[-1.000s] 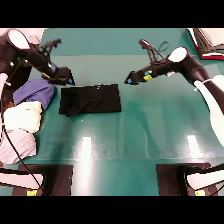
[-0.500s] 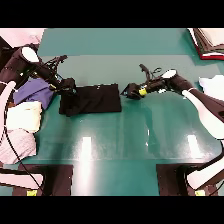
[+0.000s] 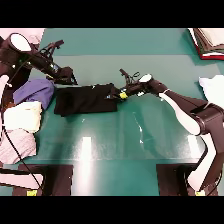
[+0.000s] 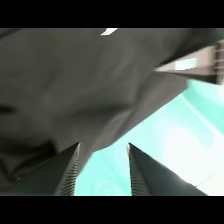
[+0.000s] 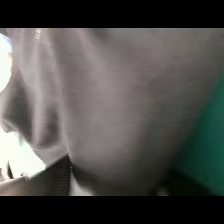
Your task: Fold the shirts.
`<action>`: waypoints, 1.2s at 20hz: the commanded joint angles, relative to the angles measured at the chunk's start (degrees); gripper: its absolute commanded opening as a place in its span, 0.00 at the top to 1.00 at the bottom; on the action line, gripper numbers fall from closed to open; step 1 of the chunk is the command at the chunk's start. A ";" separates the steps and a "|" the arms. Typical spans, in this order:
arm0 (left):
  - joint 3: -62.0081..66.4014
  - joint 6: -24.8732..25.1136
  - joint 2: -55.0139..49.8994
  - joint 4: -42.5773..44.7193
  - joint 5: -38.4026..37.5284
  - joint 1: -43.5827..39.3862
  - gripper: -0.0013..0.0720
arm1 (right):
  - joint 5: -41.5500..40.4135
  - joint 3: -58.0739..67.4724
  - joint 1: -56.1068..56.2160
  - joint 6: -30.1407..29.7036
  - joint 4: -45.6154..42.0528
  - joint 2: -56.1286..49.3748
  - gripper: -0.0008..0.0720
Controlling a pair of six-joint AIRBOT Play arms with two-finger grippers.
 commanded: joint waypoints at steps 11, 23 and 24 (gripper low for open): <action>7.10 0.11 0.94 -7.04 -3.93 -0.02 0.49 | 14.36 13.31 -17.77 1.51 -18.67 11.80 0.96; 7.10 -0.55 0.94 -16.57 -3.63 -0.02 0.49 | 8.02 13.31 -60.02 1.66 -23.58 19.82 0.96; 7.10 -0.59 0.94 -16.63 -3.63 -0.02 0.49 | 5.99 13.31 -61.81 1.49 -23.56 19.82 0.96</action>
